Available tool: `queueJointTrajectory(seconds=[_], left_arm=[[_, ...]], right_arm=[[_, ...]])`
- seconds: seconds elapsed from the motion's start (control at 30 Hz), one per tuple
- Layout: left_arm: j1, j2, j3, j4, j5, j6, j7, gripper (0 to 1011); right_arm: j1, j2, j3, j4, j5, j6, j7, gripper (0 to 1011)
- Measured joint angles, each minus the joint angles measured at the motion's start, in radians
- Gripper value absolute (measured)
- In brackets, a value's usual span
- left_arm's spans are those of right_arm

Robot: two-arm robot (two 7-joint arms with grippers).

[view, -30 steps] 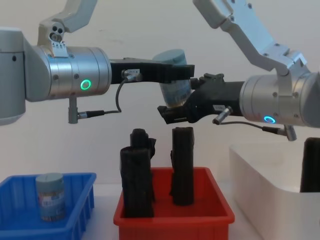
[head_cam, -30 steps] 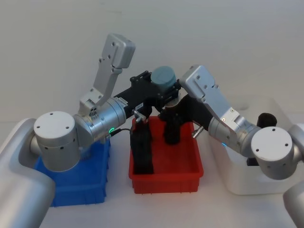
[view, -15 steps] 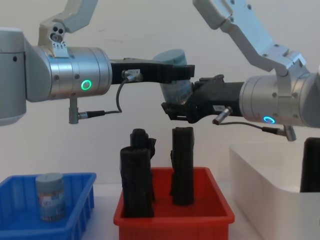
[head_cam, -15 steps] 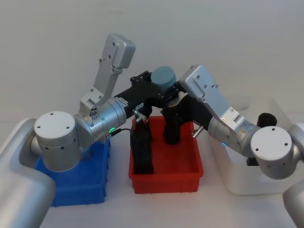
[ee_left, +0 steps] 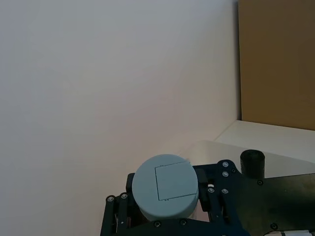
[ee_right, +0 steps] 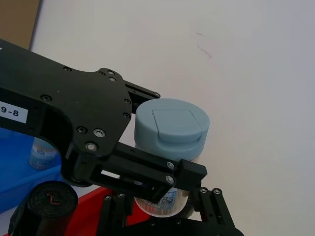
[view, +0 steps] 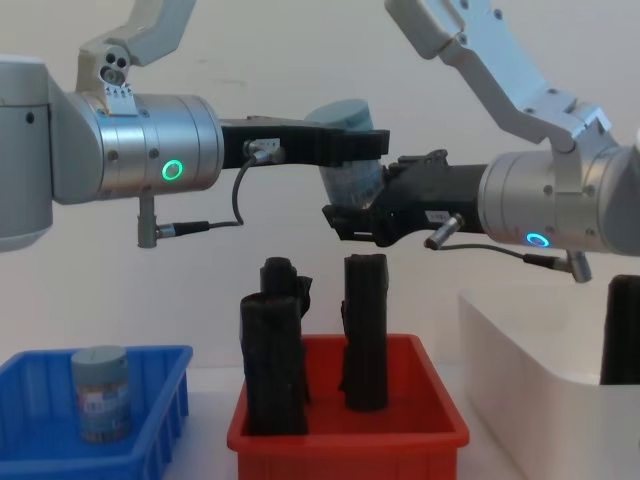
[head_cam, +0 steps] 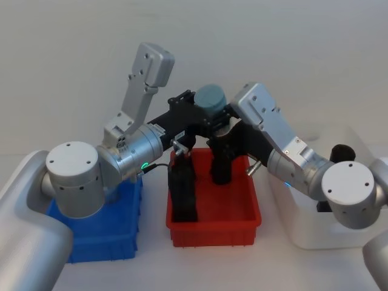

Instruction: Pick the cotton swabs from the blue box and place them into the white box.

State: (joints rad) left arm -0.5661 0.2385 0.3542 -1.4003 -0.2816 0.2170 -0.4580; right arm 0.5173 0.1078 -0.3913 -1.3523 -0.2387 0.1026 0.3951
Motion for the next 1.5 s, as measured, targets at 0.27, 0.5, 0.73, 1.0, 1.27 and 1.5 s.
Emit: queueJointTrajectory(seconds=[0.27, 0.5, 0.73, 1.0, 1.27, 1.5], left_arm=[[0.0, 0.0, 0.0, 0.0, 0.0, 0.0, 0.0, 916], [0.0, 0.0, 0.0, 0.0, 0.0, 0.0, 0.0, 1004], [0.0, 0.0, 0.0, 0.0, 0.0, 0.0, 0.0, 1004], [0.0, 0.0, 0.0, 0.0, 0.0, 0.0, 0.0, 1004], [0.0, 0.0, 0.0, 0.0, 0.0, 0.0, 0.0, 1004], [0.0, 0.0, 0.0, 0.0, 0.0, 0.0, 0.0, 1004]], right_arm=[[0.0, 0.0, 0.0, 0.001, 0.0, 0.0, 0.0, 646], [-0.001, 0.002, 0.002, 0.0, 0.003, 0.003, -0.015, 646], [-0.013, 0.009, 0.012, -0.012, 0.02, 0.015, -0.069, 646], [-0.036, 0.023, 0.031, -0.036, 0.053, 0.032, -0.164, 646], [-0.061, 0.042, 0.059, -0.06, 0.09, 0.047, -0.269, 646], [-0.078, 0.057, 0.086, -0.073, 0.125, 0.059, -0.358, 646]])
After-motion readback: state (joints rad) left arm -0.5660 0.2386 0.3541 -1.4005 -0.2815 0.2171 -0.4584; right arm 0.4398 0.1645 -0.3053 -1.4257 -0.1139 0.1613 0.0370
